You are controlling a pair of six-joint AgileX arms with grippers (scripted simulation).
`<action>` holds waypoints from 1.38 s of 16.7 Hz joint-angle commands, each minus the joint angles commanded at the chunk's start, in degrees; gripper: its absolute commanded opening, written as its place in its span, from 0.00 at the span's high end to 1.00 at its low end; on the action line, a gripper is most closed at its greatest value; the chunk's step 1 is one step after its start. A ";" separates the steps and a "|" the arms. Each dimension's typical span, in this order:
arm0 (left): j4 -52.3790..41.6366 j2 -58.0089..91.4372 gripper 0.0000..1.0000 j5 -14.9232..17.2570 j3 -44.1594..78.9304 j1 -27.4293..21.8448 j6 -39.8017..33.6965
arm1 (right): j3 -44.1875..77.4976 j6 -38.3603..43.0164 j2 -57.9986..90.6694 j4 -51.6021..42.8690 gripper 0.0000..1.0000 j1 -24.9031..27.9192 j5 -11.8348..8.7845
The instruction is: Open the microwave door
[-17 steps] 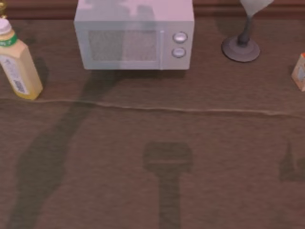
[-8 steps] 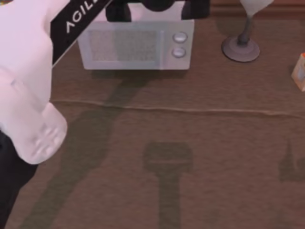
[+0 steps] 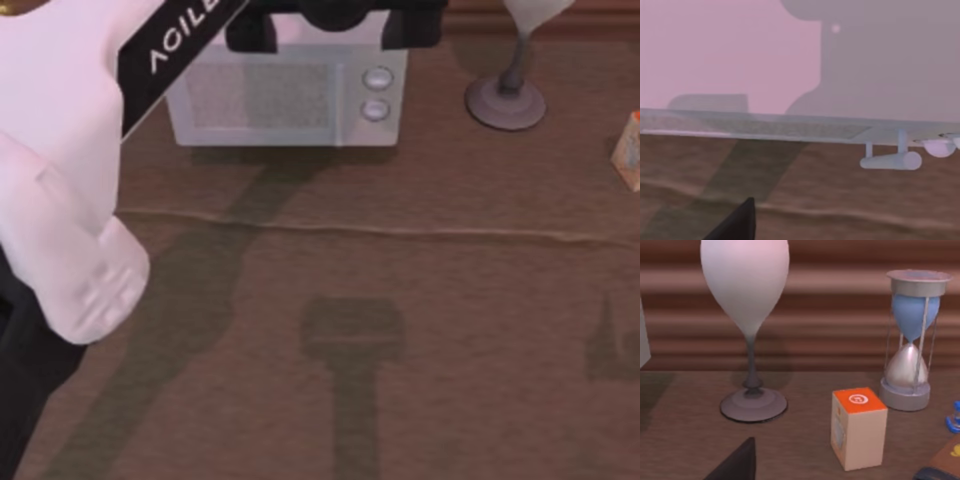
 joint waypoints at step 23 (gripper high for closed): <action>14.73 2.89 0.68 1.19 -10.76 2.63 2.73 | 0.00 0.00 0.00 0.00 0.00 0.00 0.00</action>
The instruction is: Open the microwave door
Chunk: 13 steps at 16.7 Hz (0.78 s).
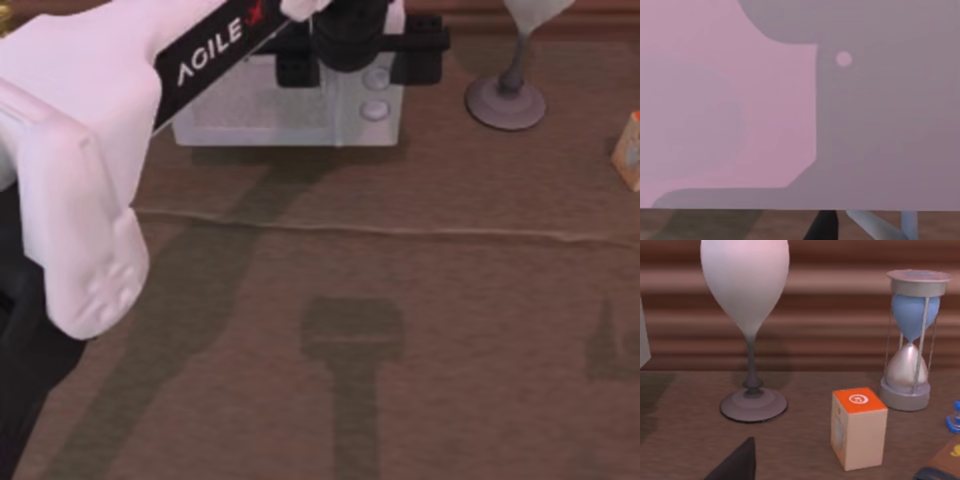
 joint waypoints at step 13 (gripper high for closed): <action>-0.19 -1.50 1.00 0.36 -2.40 -1.30 -0.12 | 0.00 0.00 0.00 0.00 0.00 0.00 0.00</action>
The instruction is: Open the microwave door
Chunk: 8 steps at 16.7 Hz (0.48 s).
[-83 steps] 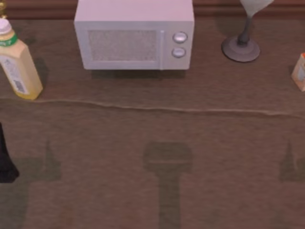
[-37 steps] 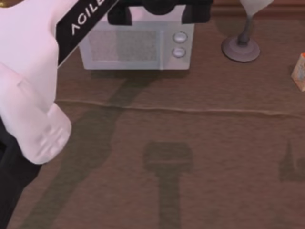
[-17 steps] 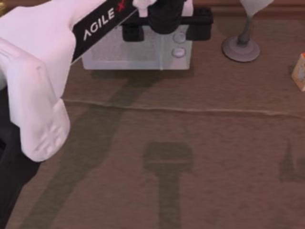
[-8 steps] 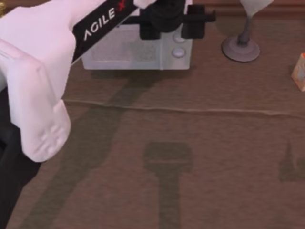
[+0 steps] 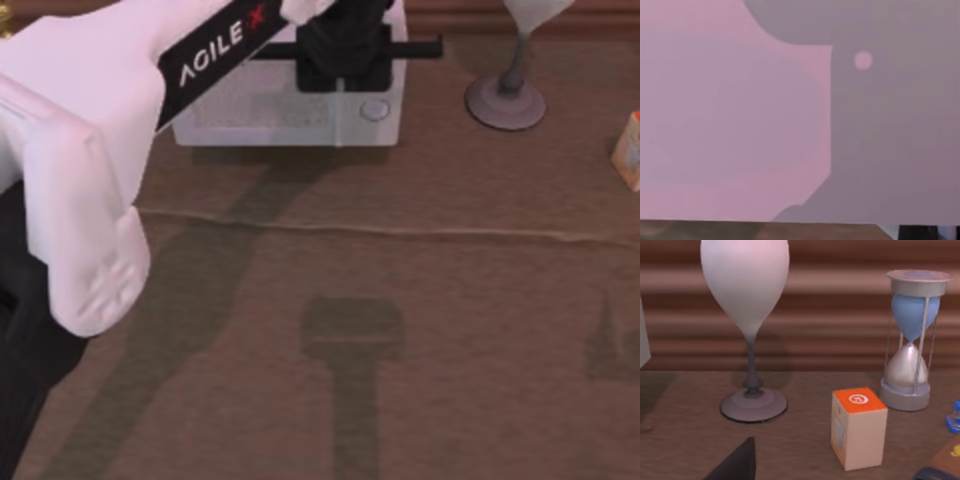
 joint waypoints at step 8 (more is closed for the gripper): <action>5.50 -6.30 1.00 -1.11 -11.32 -0.41 -1.43 | 0.00 0.00 0.00 0.00 0.00 0.00 0.00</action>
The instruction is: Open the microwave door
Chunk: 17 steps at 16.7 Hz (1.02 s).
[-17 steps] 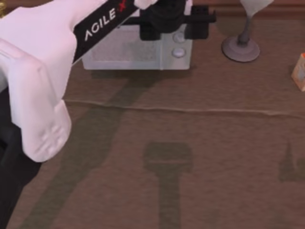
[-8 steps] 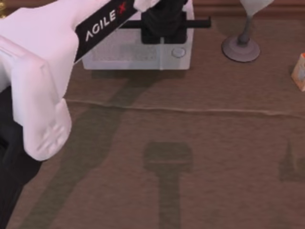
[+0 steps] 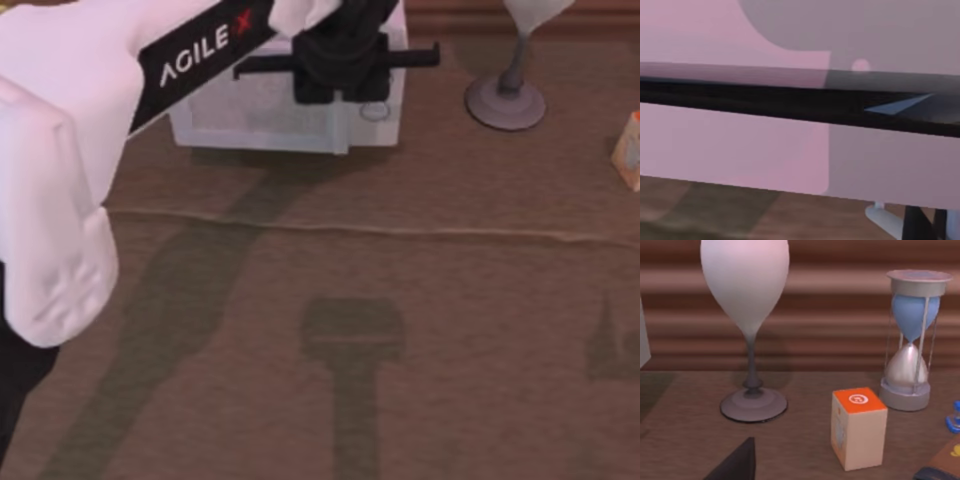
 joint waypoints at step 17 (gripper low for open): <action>0.73 -0.80 1.00 -0.15 -1.46 -0.09 -0.21 | 0.00 0.00 0.00 0.00 0.00 0.00 0.00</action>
